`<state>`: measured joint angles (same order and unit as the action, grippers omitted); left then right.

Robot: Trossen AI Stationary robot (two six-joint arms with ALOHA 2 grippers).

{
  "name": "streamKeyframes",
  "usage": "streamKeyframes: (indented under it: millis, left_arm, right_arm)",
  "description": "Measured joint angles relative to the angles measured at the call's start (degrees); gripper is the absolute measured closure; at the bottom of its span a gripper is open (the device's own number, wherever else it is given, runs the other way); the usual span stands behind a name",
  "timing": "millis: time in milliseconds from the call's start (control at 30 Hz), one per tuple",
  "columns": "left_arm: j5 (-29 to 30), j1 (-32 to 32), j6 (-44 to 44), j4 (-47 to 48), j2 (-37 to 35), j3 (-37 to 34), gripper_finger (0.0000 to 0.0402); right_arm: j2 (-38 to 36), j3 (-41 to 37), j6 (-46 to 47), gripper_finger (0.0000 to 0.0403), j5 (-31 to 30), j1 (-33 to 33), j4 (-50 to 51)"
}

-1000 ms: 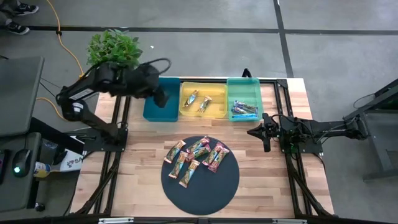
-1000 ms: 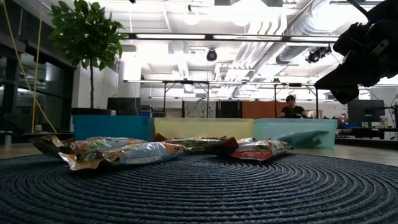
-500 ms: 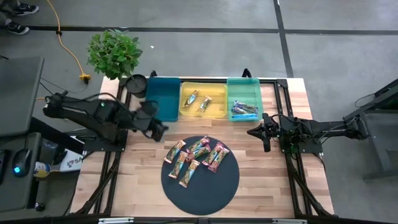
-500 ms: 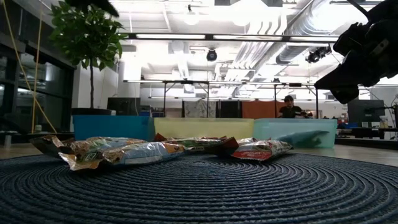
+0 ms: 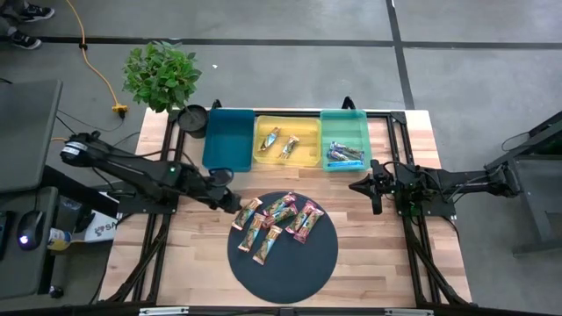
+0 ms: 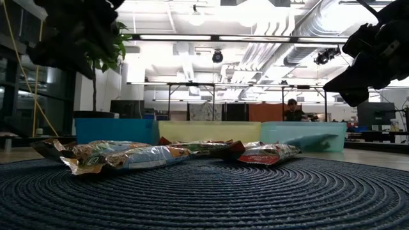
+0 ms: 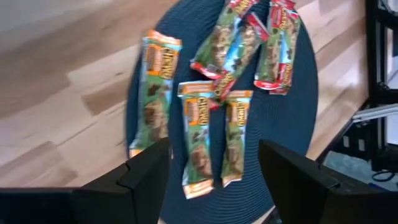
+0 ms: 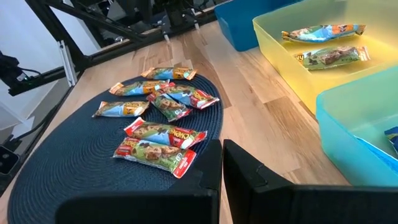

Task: Pick and place Granola Bars by type
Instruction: Put the yellow granola bar into the yellow bin

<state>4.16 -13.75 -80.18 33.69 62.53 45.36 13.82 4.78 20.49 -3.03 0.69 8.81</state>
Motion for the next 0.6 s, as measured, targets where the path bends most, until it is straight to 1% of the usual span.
streamKeyframes:
  millis: [67,133,267,367,467,600]
  left_arm:
    - [-1.0,1.0,0.0,-0.9,1.7,0.0,0.0163]
    - [-3.4,2.2,0.3,-2.3,3.8,0.0,0.0163]
    - [-7.3,4.7,2.8,-1.5,8.7,0.0,0.0163]
    - [-9.4,6.0,6.5,1.3,13.4,1.1,0.0163]
    - [-9.6,5.9,12.3,6.2,18.6,4.0,0.0163]
    - [-7.8,5.9,19.1,8.9,24.7,8.5,0.0163]
  right_arm:
    - [0.0,0.0,0.0,0.0402,0.0,0.0,0.0]
    - [0.0,0.0,0.0,0.0402,0.0,0.0,0.0]
    - [0.0,0.0,0.0,0.0402,0.0,0.0,-0.1]
    - [0.0,0.0,0.0,0.0402,0.0,0.0,0.2]
    - [0.0,0.0,0.0,0.0402,0.0,0.0,0.2]
    - [0.0,0.0,0.0,0.0402,0.0,0.0,0.0]
